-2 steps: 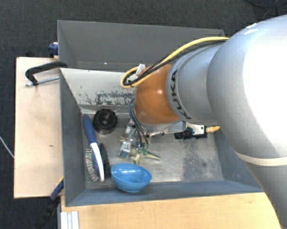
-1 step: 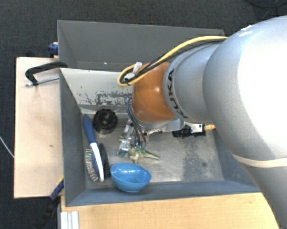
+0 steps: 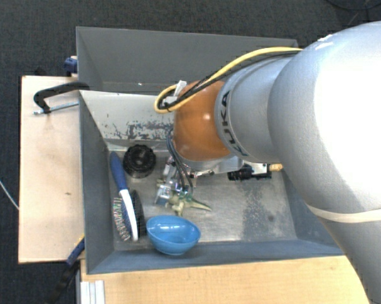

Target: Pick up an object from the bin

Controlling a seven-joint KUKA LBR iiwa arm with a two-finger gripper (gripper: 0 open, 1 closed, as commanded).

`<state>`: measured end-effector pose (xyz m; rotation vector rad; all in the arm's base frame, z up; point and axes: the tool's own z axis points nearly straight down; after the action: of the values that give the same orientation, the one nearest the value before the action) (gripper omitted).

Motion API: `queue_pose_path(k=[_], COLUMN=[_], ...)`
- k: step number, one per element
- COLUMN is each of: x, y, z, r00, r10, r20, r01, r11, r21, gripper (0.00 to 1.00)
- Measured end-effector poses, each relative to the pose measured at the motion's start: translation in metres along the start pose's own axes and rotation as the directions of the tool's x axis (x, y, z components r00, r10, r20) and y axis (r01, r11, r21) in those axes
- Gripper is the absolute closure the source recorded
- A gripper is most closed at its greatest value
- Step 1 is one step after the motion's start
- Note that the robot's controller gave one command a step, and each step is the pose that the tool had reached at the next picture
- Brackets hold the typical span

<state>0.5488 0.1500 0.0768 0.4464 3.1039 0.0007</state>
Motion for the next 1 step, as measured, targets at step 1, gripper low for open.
queue_pose_path(k=[1], x=[-0.0048], y=[0.0035], z=[0.0001], r00=[1.0], r10=[-0.005], r20=[-0.004], r01=[0.005], r11=[1.0], r21=[0.0], gripper=[1.0])
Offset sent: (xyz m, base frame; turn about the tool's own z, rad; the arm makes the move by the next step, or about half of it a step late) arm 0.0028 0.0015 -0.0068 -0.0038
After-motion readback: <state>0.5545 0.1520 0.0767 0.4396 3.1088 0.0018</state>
